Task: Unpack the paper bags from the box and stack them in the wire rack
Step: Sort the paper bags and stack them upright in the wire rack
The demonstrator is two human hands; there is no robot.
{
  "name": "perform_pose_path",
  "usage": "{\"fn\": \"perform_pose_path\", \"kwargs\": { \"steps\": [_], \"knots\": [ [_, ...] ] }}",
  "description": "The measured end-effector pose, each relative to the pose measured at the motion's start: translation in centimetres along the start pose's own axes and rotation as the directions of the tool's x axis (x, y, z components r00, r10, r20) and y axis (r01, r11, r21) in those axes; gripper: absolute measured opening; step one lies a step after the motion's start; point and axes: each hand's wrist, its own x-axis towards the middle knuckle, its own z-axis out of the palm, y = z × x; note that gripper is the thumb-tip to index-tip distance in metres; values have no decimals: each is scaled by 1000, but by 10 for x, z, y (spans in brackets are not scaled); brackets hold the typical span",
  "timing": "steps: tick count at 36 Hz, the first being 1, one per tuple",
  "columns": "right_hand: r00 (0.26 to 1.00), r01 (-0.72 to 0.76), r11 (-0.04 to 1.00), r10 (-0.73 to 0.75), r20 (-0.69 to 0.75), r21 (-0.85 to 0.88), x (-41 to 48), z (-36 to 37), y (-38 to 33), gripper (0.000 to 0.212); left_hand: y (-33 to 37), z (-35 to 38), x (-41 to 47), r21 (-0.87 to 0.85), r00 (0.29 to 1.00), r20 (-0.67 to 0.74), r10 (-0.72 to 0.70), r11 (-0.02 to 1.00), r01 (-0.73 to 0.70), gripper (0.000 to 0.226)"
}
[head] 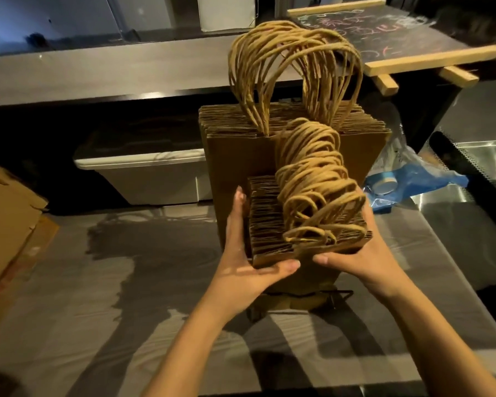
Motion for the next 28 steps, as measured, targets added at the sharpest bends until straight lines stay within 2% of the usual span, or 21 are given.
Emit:
{"fn": "perform_pose_path", "kwargs": {
  "steps": [3,5,7,11,16,19,23,28],
  "knots": [
    [1000,13,1000,-13,-11,2,4,-2,-1,105,-3,-4,7,55,1000,-19,5,999,-4,123],
    [1000,11,1000,-10,-18,21,5,0,6,117,-3,-2,11,93,999,-31,19,996,-16,115],
    [999,3,999,-1,-40,41,5,5,14,127,-5,4,11,30,1000,-21,12,999,-11,103],
    [998,-40,996,44,-52,74,1,8,19,131,-5,7,8,-70,999,44,7,998,-3,91],
    [999,-40,998,41,-16,42,1,-1,7,124,4,-1,14,-78,994,90,65,995,-58,93],
    [999,-19,999,20,-37,26,4,3,-2,109,6,-2,17,-98,988,90,126,988,-117,112],
    [999,-41,990,45,-30,136,1,7,3,129,11,5,14,-230,991,47,126,967,-112,111],
    [998,-49,986,54,-28,162,-2,6,0,134,12,11,13,-233,991,-9,136,963,-134,110]
  ]
}}
